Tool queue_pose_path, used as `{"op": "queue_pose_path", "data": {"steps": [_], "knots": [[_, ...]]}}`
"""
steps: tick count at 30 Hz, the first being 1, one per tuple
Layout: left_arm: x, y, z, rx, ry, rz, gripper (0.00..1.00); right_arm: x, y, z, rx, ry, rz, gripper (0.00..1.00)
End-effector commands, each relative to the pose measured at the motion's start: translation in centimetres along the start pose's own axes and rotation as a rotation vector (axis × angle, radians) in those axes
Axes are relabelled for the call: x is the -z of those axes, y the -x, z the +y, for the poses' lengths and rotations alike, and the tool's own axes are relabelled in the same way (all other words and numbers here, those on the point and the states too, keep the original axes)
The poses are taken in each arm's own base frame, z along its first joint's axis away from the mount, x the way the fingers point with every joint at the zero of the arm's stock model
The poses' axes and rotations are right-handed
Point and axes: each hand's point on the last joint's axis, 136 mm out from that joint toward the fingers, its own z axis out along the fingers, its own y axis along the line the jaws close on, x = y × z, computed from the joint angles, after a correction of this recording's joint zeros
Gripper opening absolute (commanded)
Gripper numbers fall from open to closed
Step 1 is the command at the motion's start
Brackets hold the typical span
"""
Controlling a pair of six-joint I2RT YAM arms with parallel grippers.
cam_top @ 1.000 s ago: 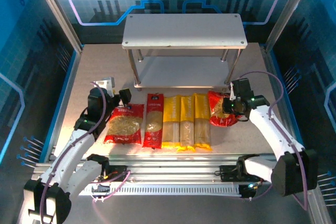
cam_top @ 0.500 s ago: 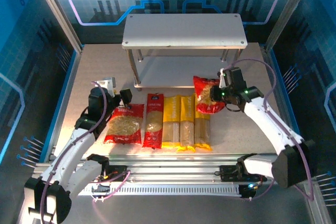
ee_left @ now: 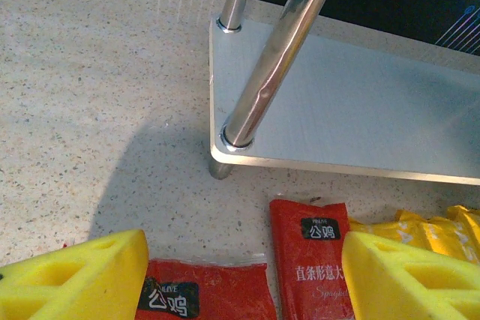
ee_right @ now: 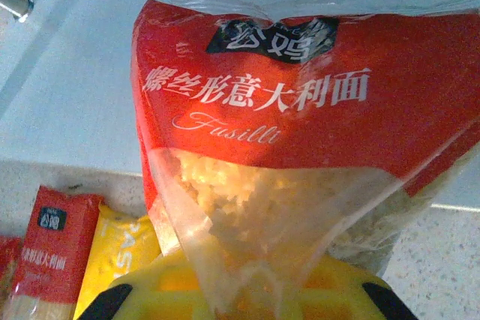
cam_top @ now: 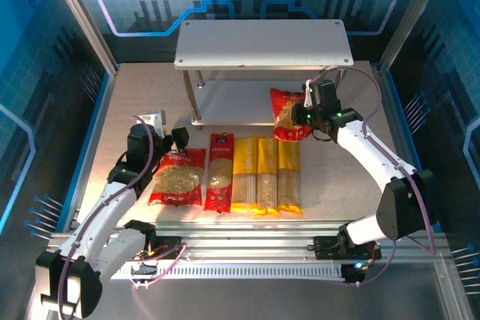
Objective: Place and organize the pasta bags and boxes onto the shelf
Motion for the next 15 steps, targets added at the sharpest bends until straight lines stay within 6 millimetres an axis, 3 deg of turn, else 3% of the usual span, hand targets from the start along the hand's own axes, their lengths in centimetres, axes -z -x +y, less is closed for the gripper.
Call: {"op": "queue_pose_path", "data": {"steps": [1, 6, 15], "knots": [[0.4, 1.7, -1.0, 0.007, -0.028, -0.033, 0.7, 2.8, 6.4, 2.4, 0.041, 0.059, -0.226, 0.0], [0.5, 2.0, -1.1, 0.006, -0.027, -0.039, 0.7, 5.4, 6.1, 3.1, 0.047, 0.087, -0.23, 0.0], [0.8, 2.3, -1.3, 0.002, -0.035, -0.042, 0.7, 13.7, 3.0, 4.7, 0.08, 0.146, -0.201, 0.0]]}}
